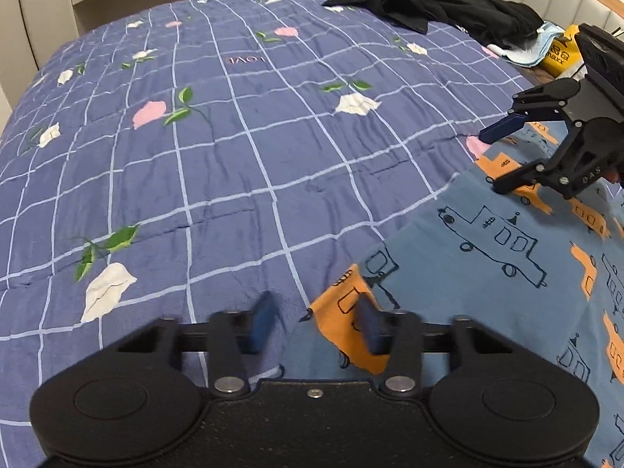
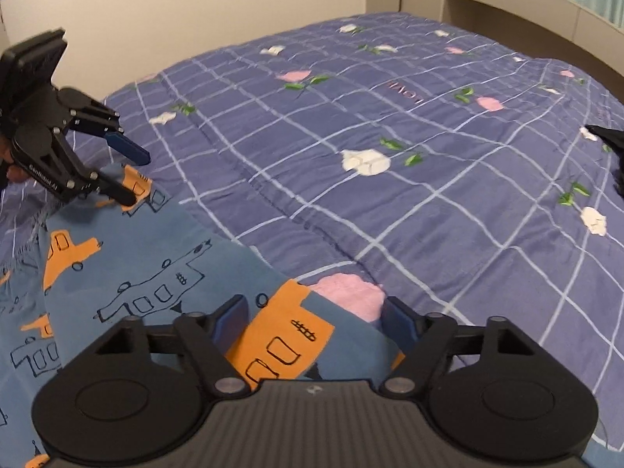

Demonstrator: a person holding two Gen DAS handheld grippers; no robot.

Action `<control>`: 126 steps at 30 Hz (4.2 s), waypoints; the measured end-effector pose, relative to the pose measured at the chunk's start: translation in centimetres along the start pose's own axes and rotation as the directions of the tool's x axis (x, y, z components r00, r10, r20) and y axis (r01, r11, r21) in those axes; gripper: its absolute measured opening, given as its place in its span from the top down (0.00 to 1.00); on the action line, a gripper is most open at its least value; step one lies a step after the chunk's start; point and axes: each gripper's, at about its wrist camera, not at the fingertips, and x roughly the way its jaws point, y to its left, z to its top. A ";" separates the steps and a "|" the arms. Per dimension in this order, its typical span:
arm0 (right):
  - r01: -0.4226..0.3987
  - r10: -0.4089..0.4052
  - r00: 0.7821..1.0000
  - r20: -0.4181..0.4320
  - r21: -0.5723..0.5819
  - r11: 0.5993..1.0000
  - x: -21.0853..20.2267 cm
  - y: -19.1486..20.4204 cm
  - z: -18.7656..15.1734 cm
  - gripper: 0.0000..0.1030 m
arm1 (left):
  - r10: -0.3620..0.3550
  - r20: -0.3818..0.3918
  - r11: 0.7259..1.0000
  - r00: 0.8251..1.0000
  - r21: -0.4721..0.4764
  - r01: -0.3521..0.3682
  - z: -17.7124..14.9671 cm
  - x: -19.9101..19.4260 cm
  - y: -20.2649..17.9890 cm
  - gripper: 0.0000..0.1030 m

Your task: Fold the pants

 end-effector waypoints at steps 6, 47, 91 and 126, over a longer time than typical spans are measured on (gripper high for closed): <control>-0.026 0.026 0.999 -0.025 0.024 0.999 -0.3 0.0 0.5 0.70 | -0.016 0.000 0.999 1.000 -0.046 0.016 0.1 -0.4 -0.2 0.98; 0.114 -0.114 0.993 -0.012 0.046 0.992 4.4 -1.3 6.9 0.91 | 0.179 0.146 0.981 0.973 -0.099 -0.166 1.7 -1.1 2.6 0.99; 0.377 -0.372 0.887 0.275 0.035 0.925 -15.2 24.6 -17.1 0.99 | -0.001 0.307 0.964 0.952 0.253 -0.081 -19.6 -13.7 -13.8 0.99; 0.358 -0.537 0.833 0.133 0.611 0.706 -24.1 6.2 -28.1 0.00 | -0.289 0.377 0.957 0.880 0.116 0.265 -11.4 -6.7 -28.5 0.03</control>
